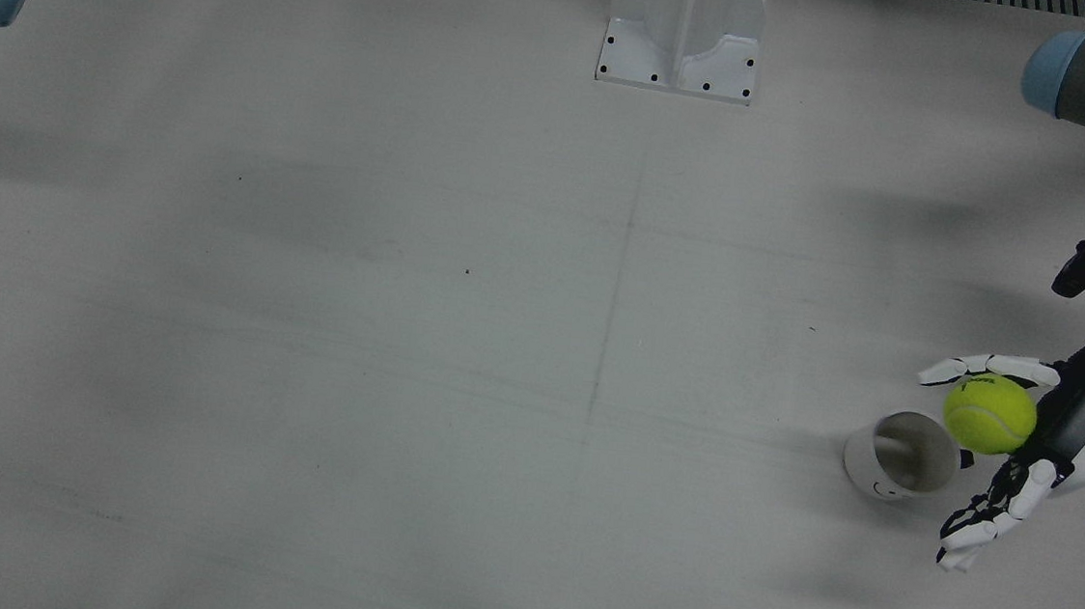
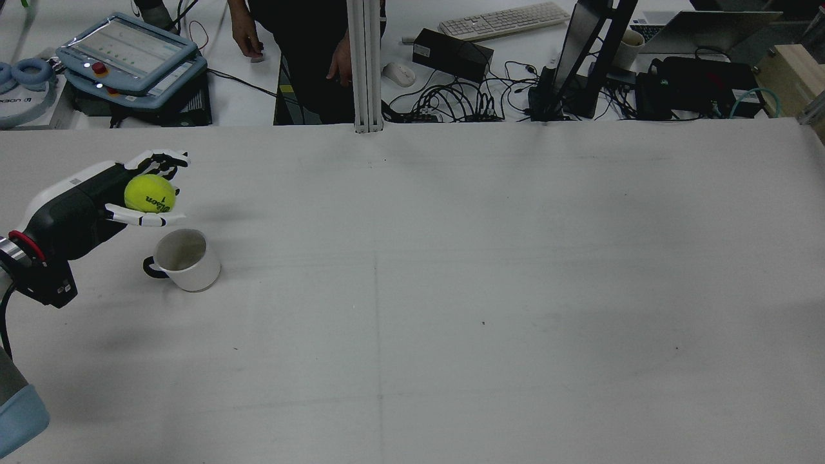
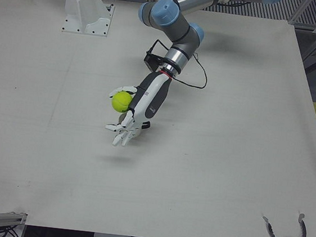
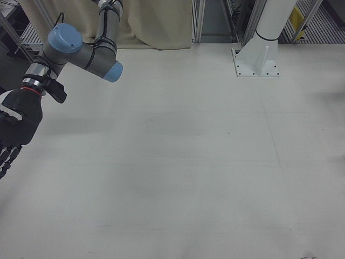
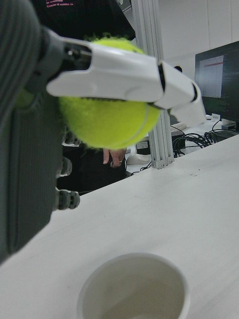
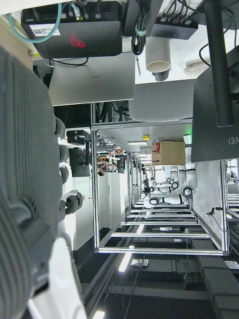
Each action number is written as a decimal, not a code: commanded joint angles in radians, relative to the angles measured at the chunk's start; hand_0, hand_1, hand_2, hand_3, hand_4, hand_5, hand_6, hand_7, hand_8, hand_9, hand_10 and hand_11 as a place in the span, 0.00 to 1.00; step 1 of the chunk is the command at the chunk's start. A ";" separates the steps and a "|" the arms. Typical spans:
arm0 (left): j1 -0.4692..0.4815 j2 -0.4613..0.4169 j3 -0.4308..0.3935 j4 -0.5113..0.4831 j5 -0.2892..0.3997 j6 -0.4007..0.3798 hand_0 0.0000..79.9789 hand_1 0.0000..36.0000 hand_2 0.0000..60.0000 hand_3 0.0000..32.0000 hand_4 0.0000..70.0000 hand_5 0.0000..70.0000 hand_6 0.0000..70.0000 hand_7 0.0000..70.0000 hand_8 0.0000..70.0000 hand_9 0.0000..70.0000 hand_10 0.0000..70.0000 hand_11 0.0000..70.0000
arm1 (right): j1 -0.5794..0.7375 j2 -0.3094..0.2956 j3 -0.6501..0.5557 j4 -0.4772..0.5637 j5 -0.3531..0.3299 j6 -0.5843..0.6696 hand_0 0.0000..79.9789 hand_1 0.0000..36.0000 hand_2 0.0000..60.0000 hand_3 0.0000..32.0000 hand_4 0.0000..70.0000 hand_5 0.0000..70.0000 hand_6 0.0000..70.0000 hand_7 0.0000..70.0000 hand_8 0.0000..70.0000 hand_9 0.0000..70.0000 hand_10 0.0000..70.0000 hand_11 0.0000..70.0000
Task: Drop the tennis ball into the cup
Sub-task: 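Position the left hand with the ball directly over the mug opening, then open the left hand fingers to release the ball into the mug, then raise the open left hand away from the mug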
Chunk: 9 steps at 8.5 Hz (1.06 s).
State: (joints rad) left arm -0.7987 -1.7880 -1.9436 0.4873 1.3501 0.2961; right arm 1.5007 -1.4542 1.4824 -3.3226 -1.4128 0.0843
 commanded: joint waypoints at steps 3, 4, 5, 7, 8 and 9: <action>0.000 0.030 0.000 -0.065 -0.005 0.002 0.61 0.96 1.00 0.71 0.00 0.09 0.00 0.05 0.00 0.00 0.02 0.07 | 0.000 0.000 -0.001 0.000 0.000 0.000 0.00 0.00 0.00 0.00 0.00 0.00 0.00 0.00 0.00 0.00 0.00 0.00; 0.001 0.030 0.000 -0.065 -0.005 0.002 0.51 0.75 1.00 0.89 0.00 0.45 0.00 0.01 0.00 0.00 0.00 0.03 | 0.000 0.000 -0.001 0.000 0.000 0.000 0.00 0.00 0.00 0.00 0.00 0.00 0.00 0.00 0.00 0.00 0.00 0.00; 0.000 0.032 0.000 -0.065 -0.005 0.003 0.34 0.62 1.00 1.00 0.00 0.16 0.00 0.00 0.00 0.00 0.00 0.01 | 0.000 0.000 0.001 0.000 0.000 0.000 0.00 0.00 0.00 0.00 0.00 0.00 0.00 0.00 0.00 0.00 0.00 0.00; -0.004 0.030 -0.002 -0.065 -0.005 0.000 0.38 0.65 1.00 1.00 0.00 0.05 0.11 0.00 0.02 0.00 0.00 0.01 | 0.001 0.000 -0.001 0.000 0.000 0.000 0.00 0.00 0.00 0.00 0.00 0.00 0.00 0.00 0.00 0.00 0.00 0.00; -0.031 0.027 -0.023 -0.065 0.001 0.005 0.40 0.66 1.00 1.00 0.00 0.04 0.00 0.00 0.00 0.00 0.00 0.01 | 0.000 0.000 -0.001 0.000 0.000 0.000 0.00 0.00 0.00 0.00 0.00 0.00 0.00 0.00 0.00 0.00 0.00 0.00; -0.154 0.022 -0.028 -0.061 0.012 0.014 0.41 0.66 1.00 1.00 0.00 0.06 0.11 0.01 0.02 0.00 0.00 0.01 | 0.000 0.000 -0.001 0.000 0.000 0.000 0.00 0.00 0.00 0.00 0.00 0.00 0.00 0.00 0.00 0.00 0.00 0.00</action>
State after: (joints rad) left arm -0.8114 -1.7587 -1.9525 0.4219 1.3475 0.2986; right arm 1.5006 -1.4542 1.4824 -3.3226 -1.4128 0.0843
